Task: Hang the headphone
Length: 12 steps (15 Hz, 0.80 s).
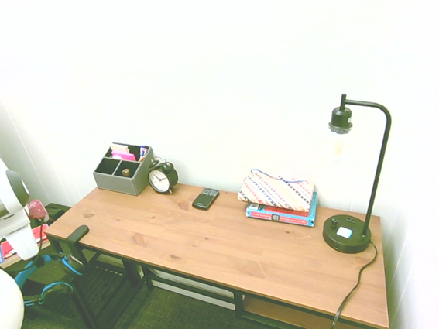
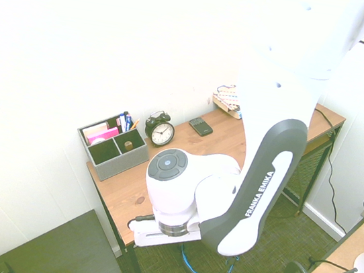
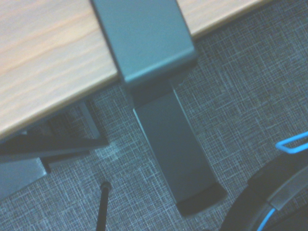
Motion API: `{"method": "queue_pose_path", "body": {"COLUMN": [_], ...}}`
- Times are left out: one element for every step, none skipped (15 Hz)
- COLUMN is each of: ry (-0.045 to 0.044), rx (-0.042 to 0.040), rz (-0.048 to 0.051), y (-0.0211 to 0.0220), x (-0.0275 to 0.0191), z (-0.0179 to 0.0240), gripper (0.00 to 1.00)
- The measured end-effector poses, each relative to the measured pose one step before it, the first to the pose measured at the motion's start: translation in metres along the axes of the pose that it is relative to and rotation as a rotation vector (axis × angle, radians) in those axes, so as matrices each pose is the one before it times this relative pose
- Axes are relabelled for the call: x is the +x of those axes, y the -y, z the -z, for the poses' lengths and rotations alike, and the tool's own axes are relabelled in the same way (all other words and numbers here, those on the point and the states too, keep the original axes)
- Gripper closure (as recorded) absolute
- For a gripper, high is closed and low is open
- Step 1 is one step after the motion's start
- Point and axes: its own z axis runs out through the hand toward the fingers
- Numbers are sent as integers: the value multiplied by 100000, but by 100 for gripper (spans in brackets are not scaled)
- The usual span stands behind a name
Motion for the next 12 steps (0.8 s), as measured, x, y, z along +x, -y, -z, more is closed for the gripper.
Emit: {"method": "queue_pose_path", "body": {"ry": [-7, 111, 261, 251, 29, -297, -423, -378, -279, -445, -298, -17], "rx": [270, 79, -359, -677, -578, -228, 259, 405, 278, 194, -265, -987], "rz": [-615, -479, -514, -656, -471, -199, 132, 36, -87, -144, -381, -49], "y": [406, 228, 106, 92, 122, 157, 357, 475, 562, 531, 351, 117], "x": [182, 45, -158, -328, -348, -244, -116, 63, 168, 324, 242, 78], "z": [-771, -780, -778, -734, -578, -483, -313, -181, -112, -112, -140, -235], "gripper": [100, 100, 100, 100, 100, 100, 100, 100, 100, 100, 0, 0]}}
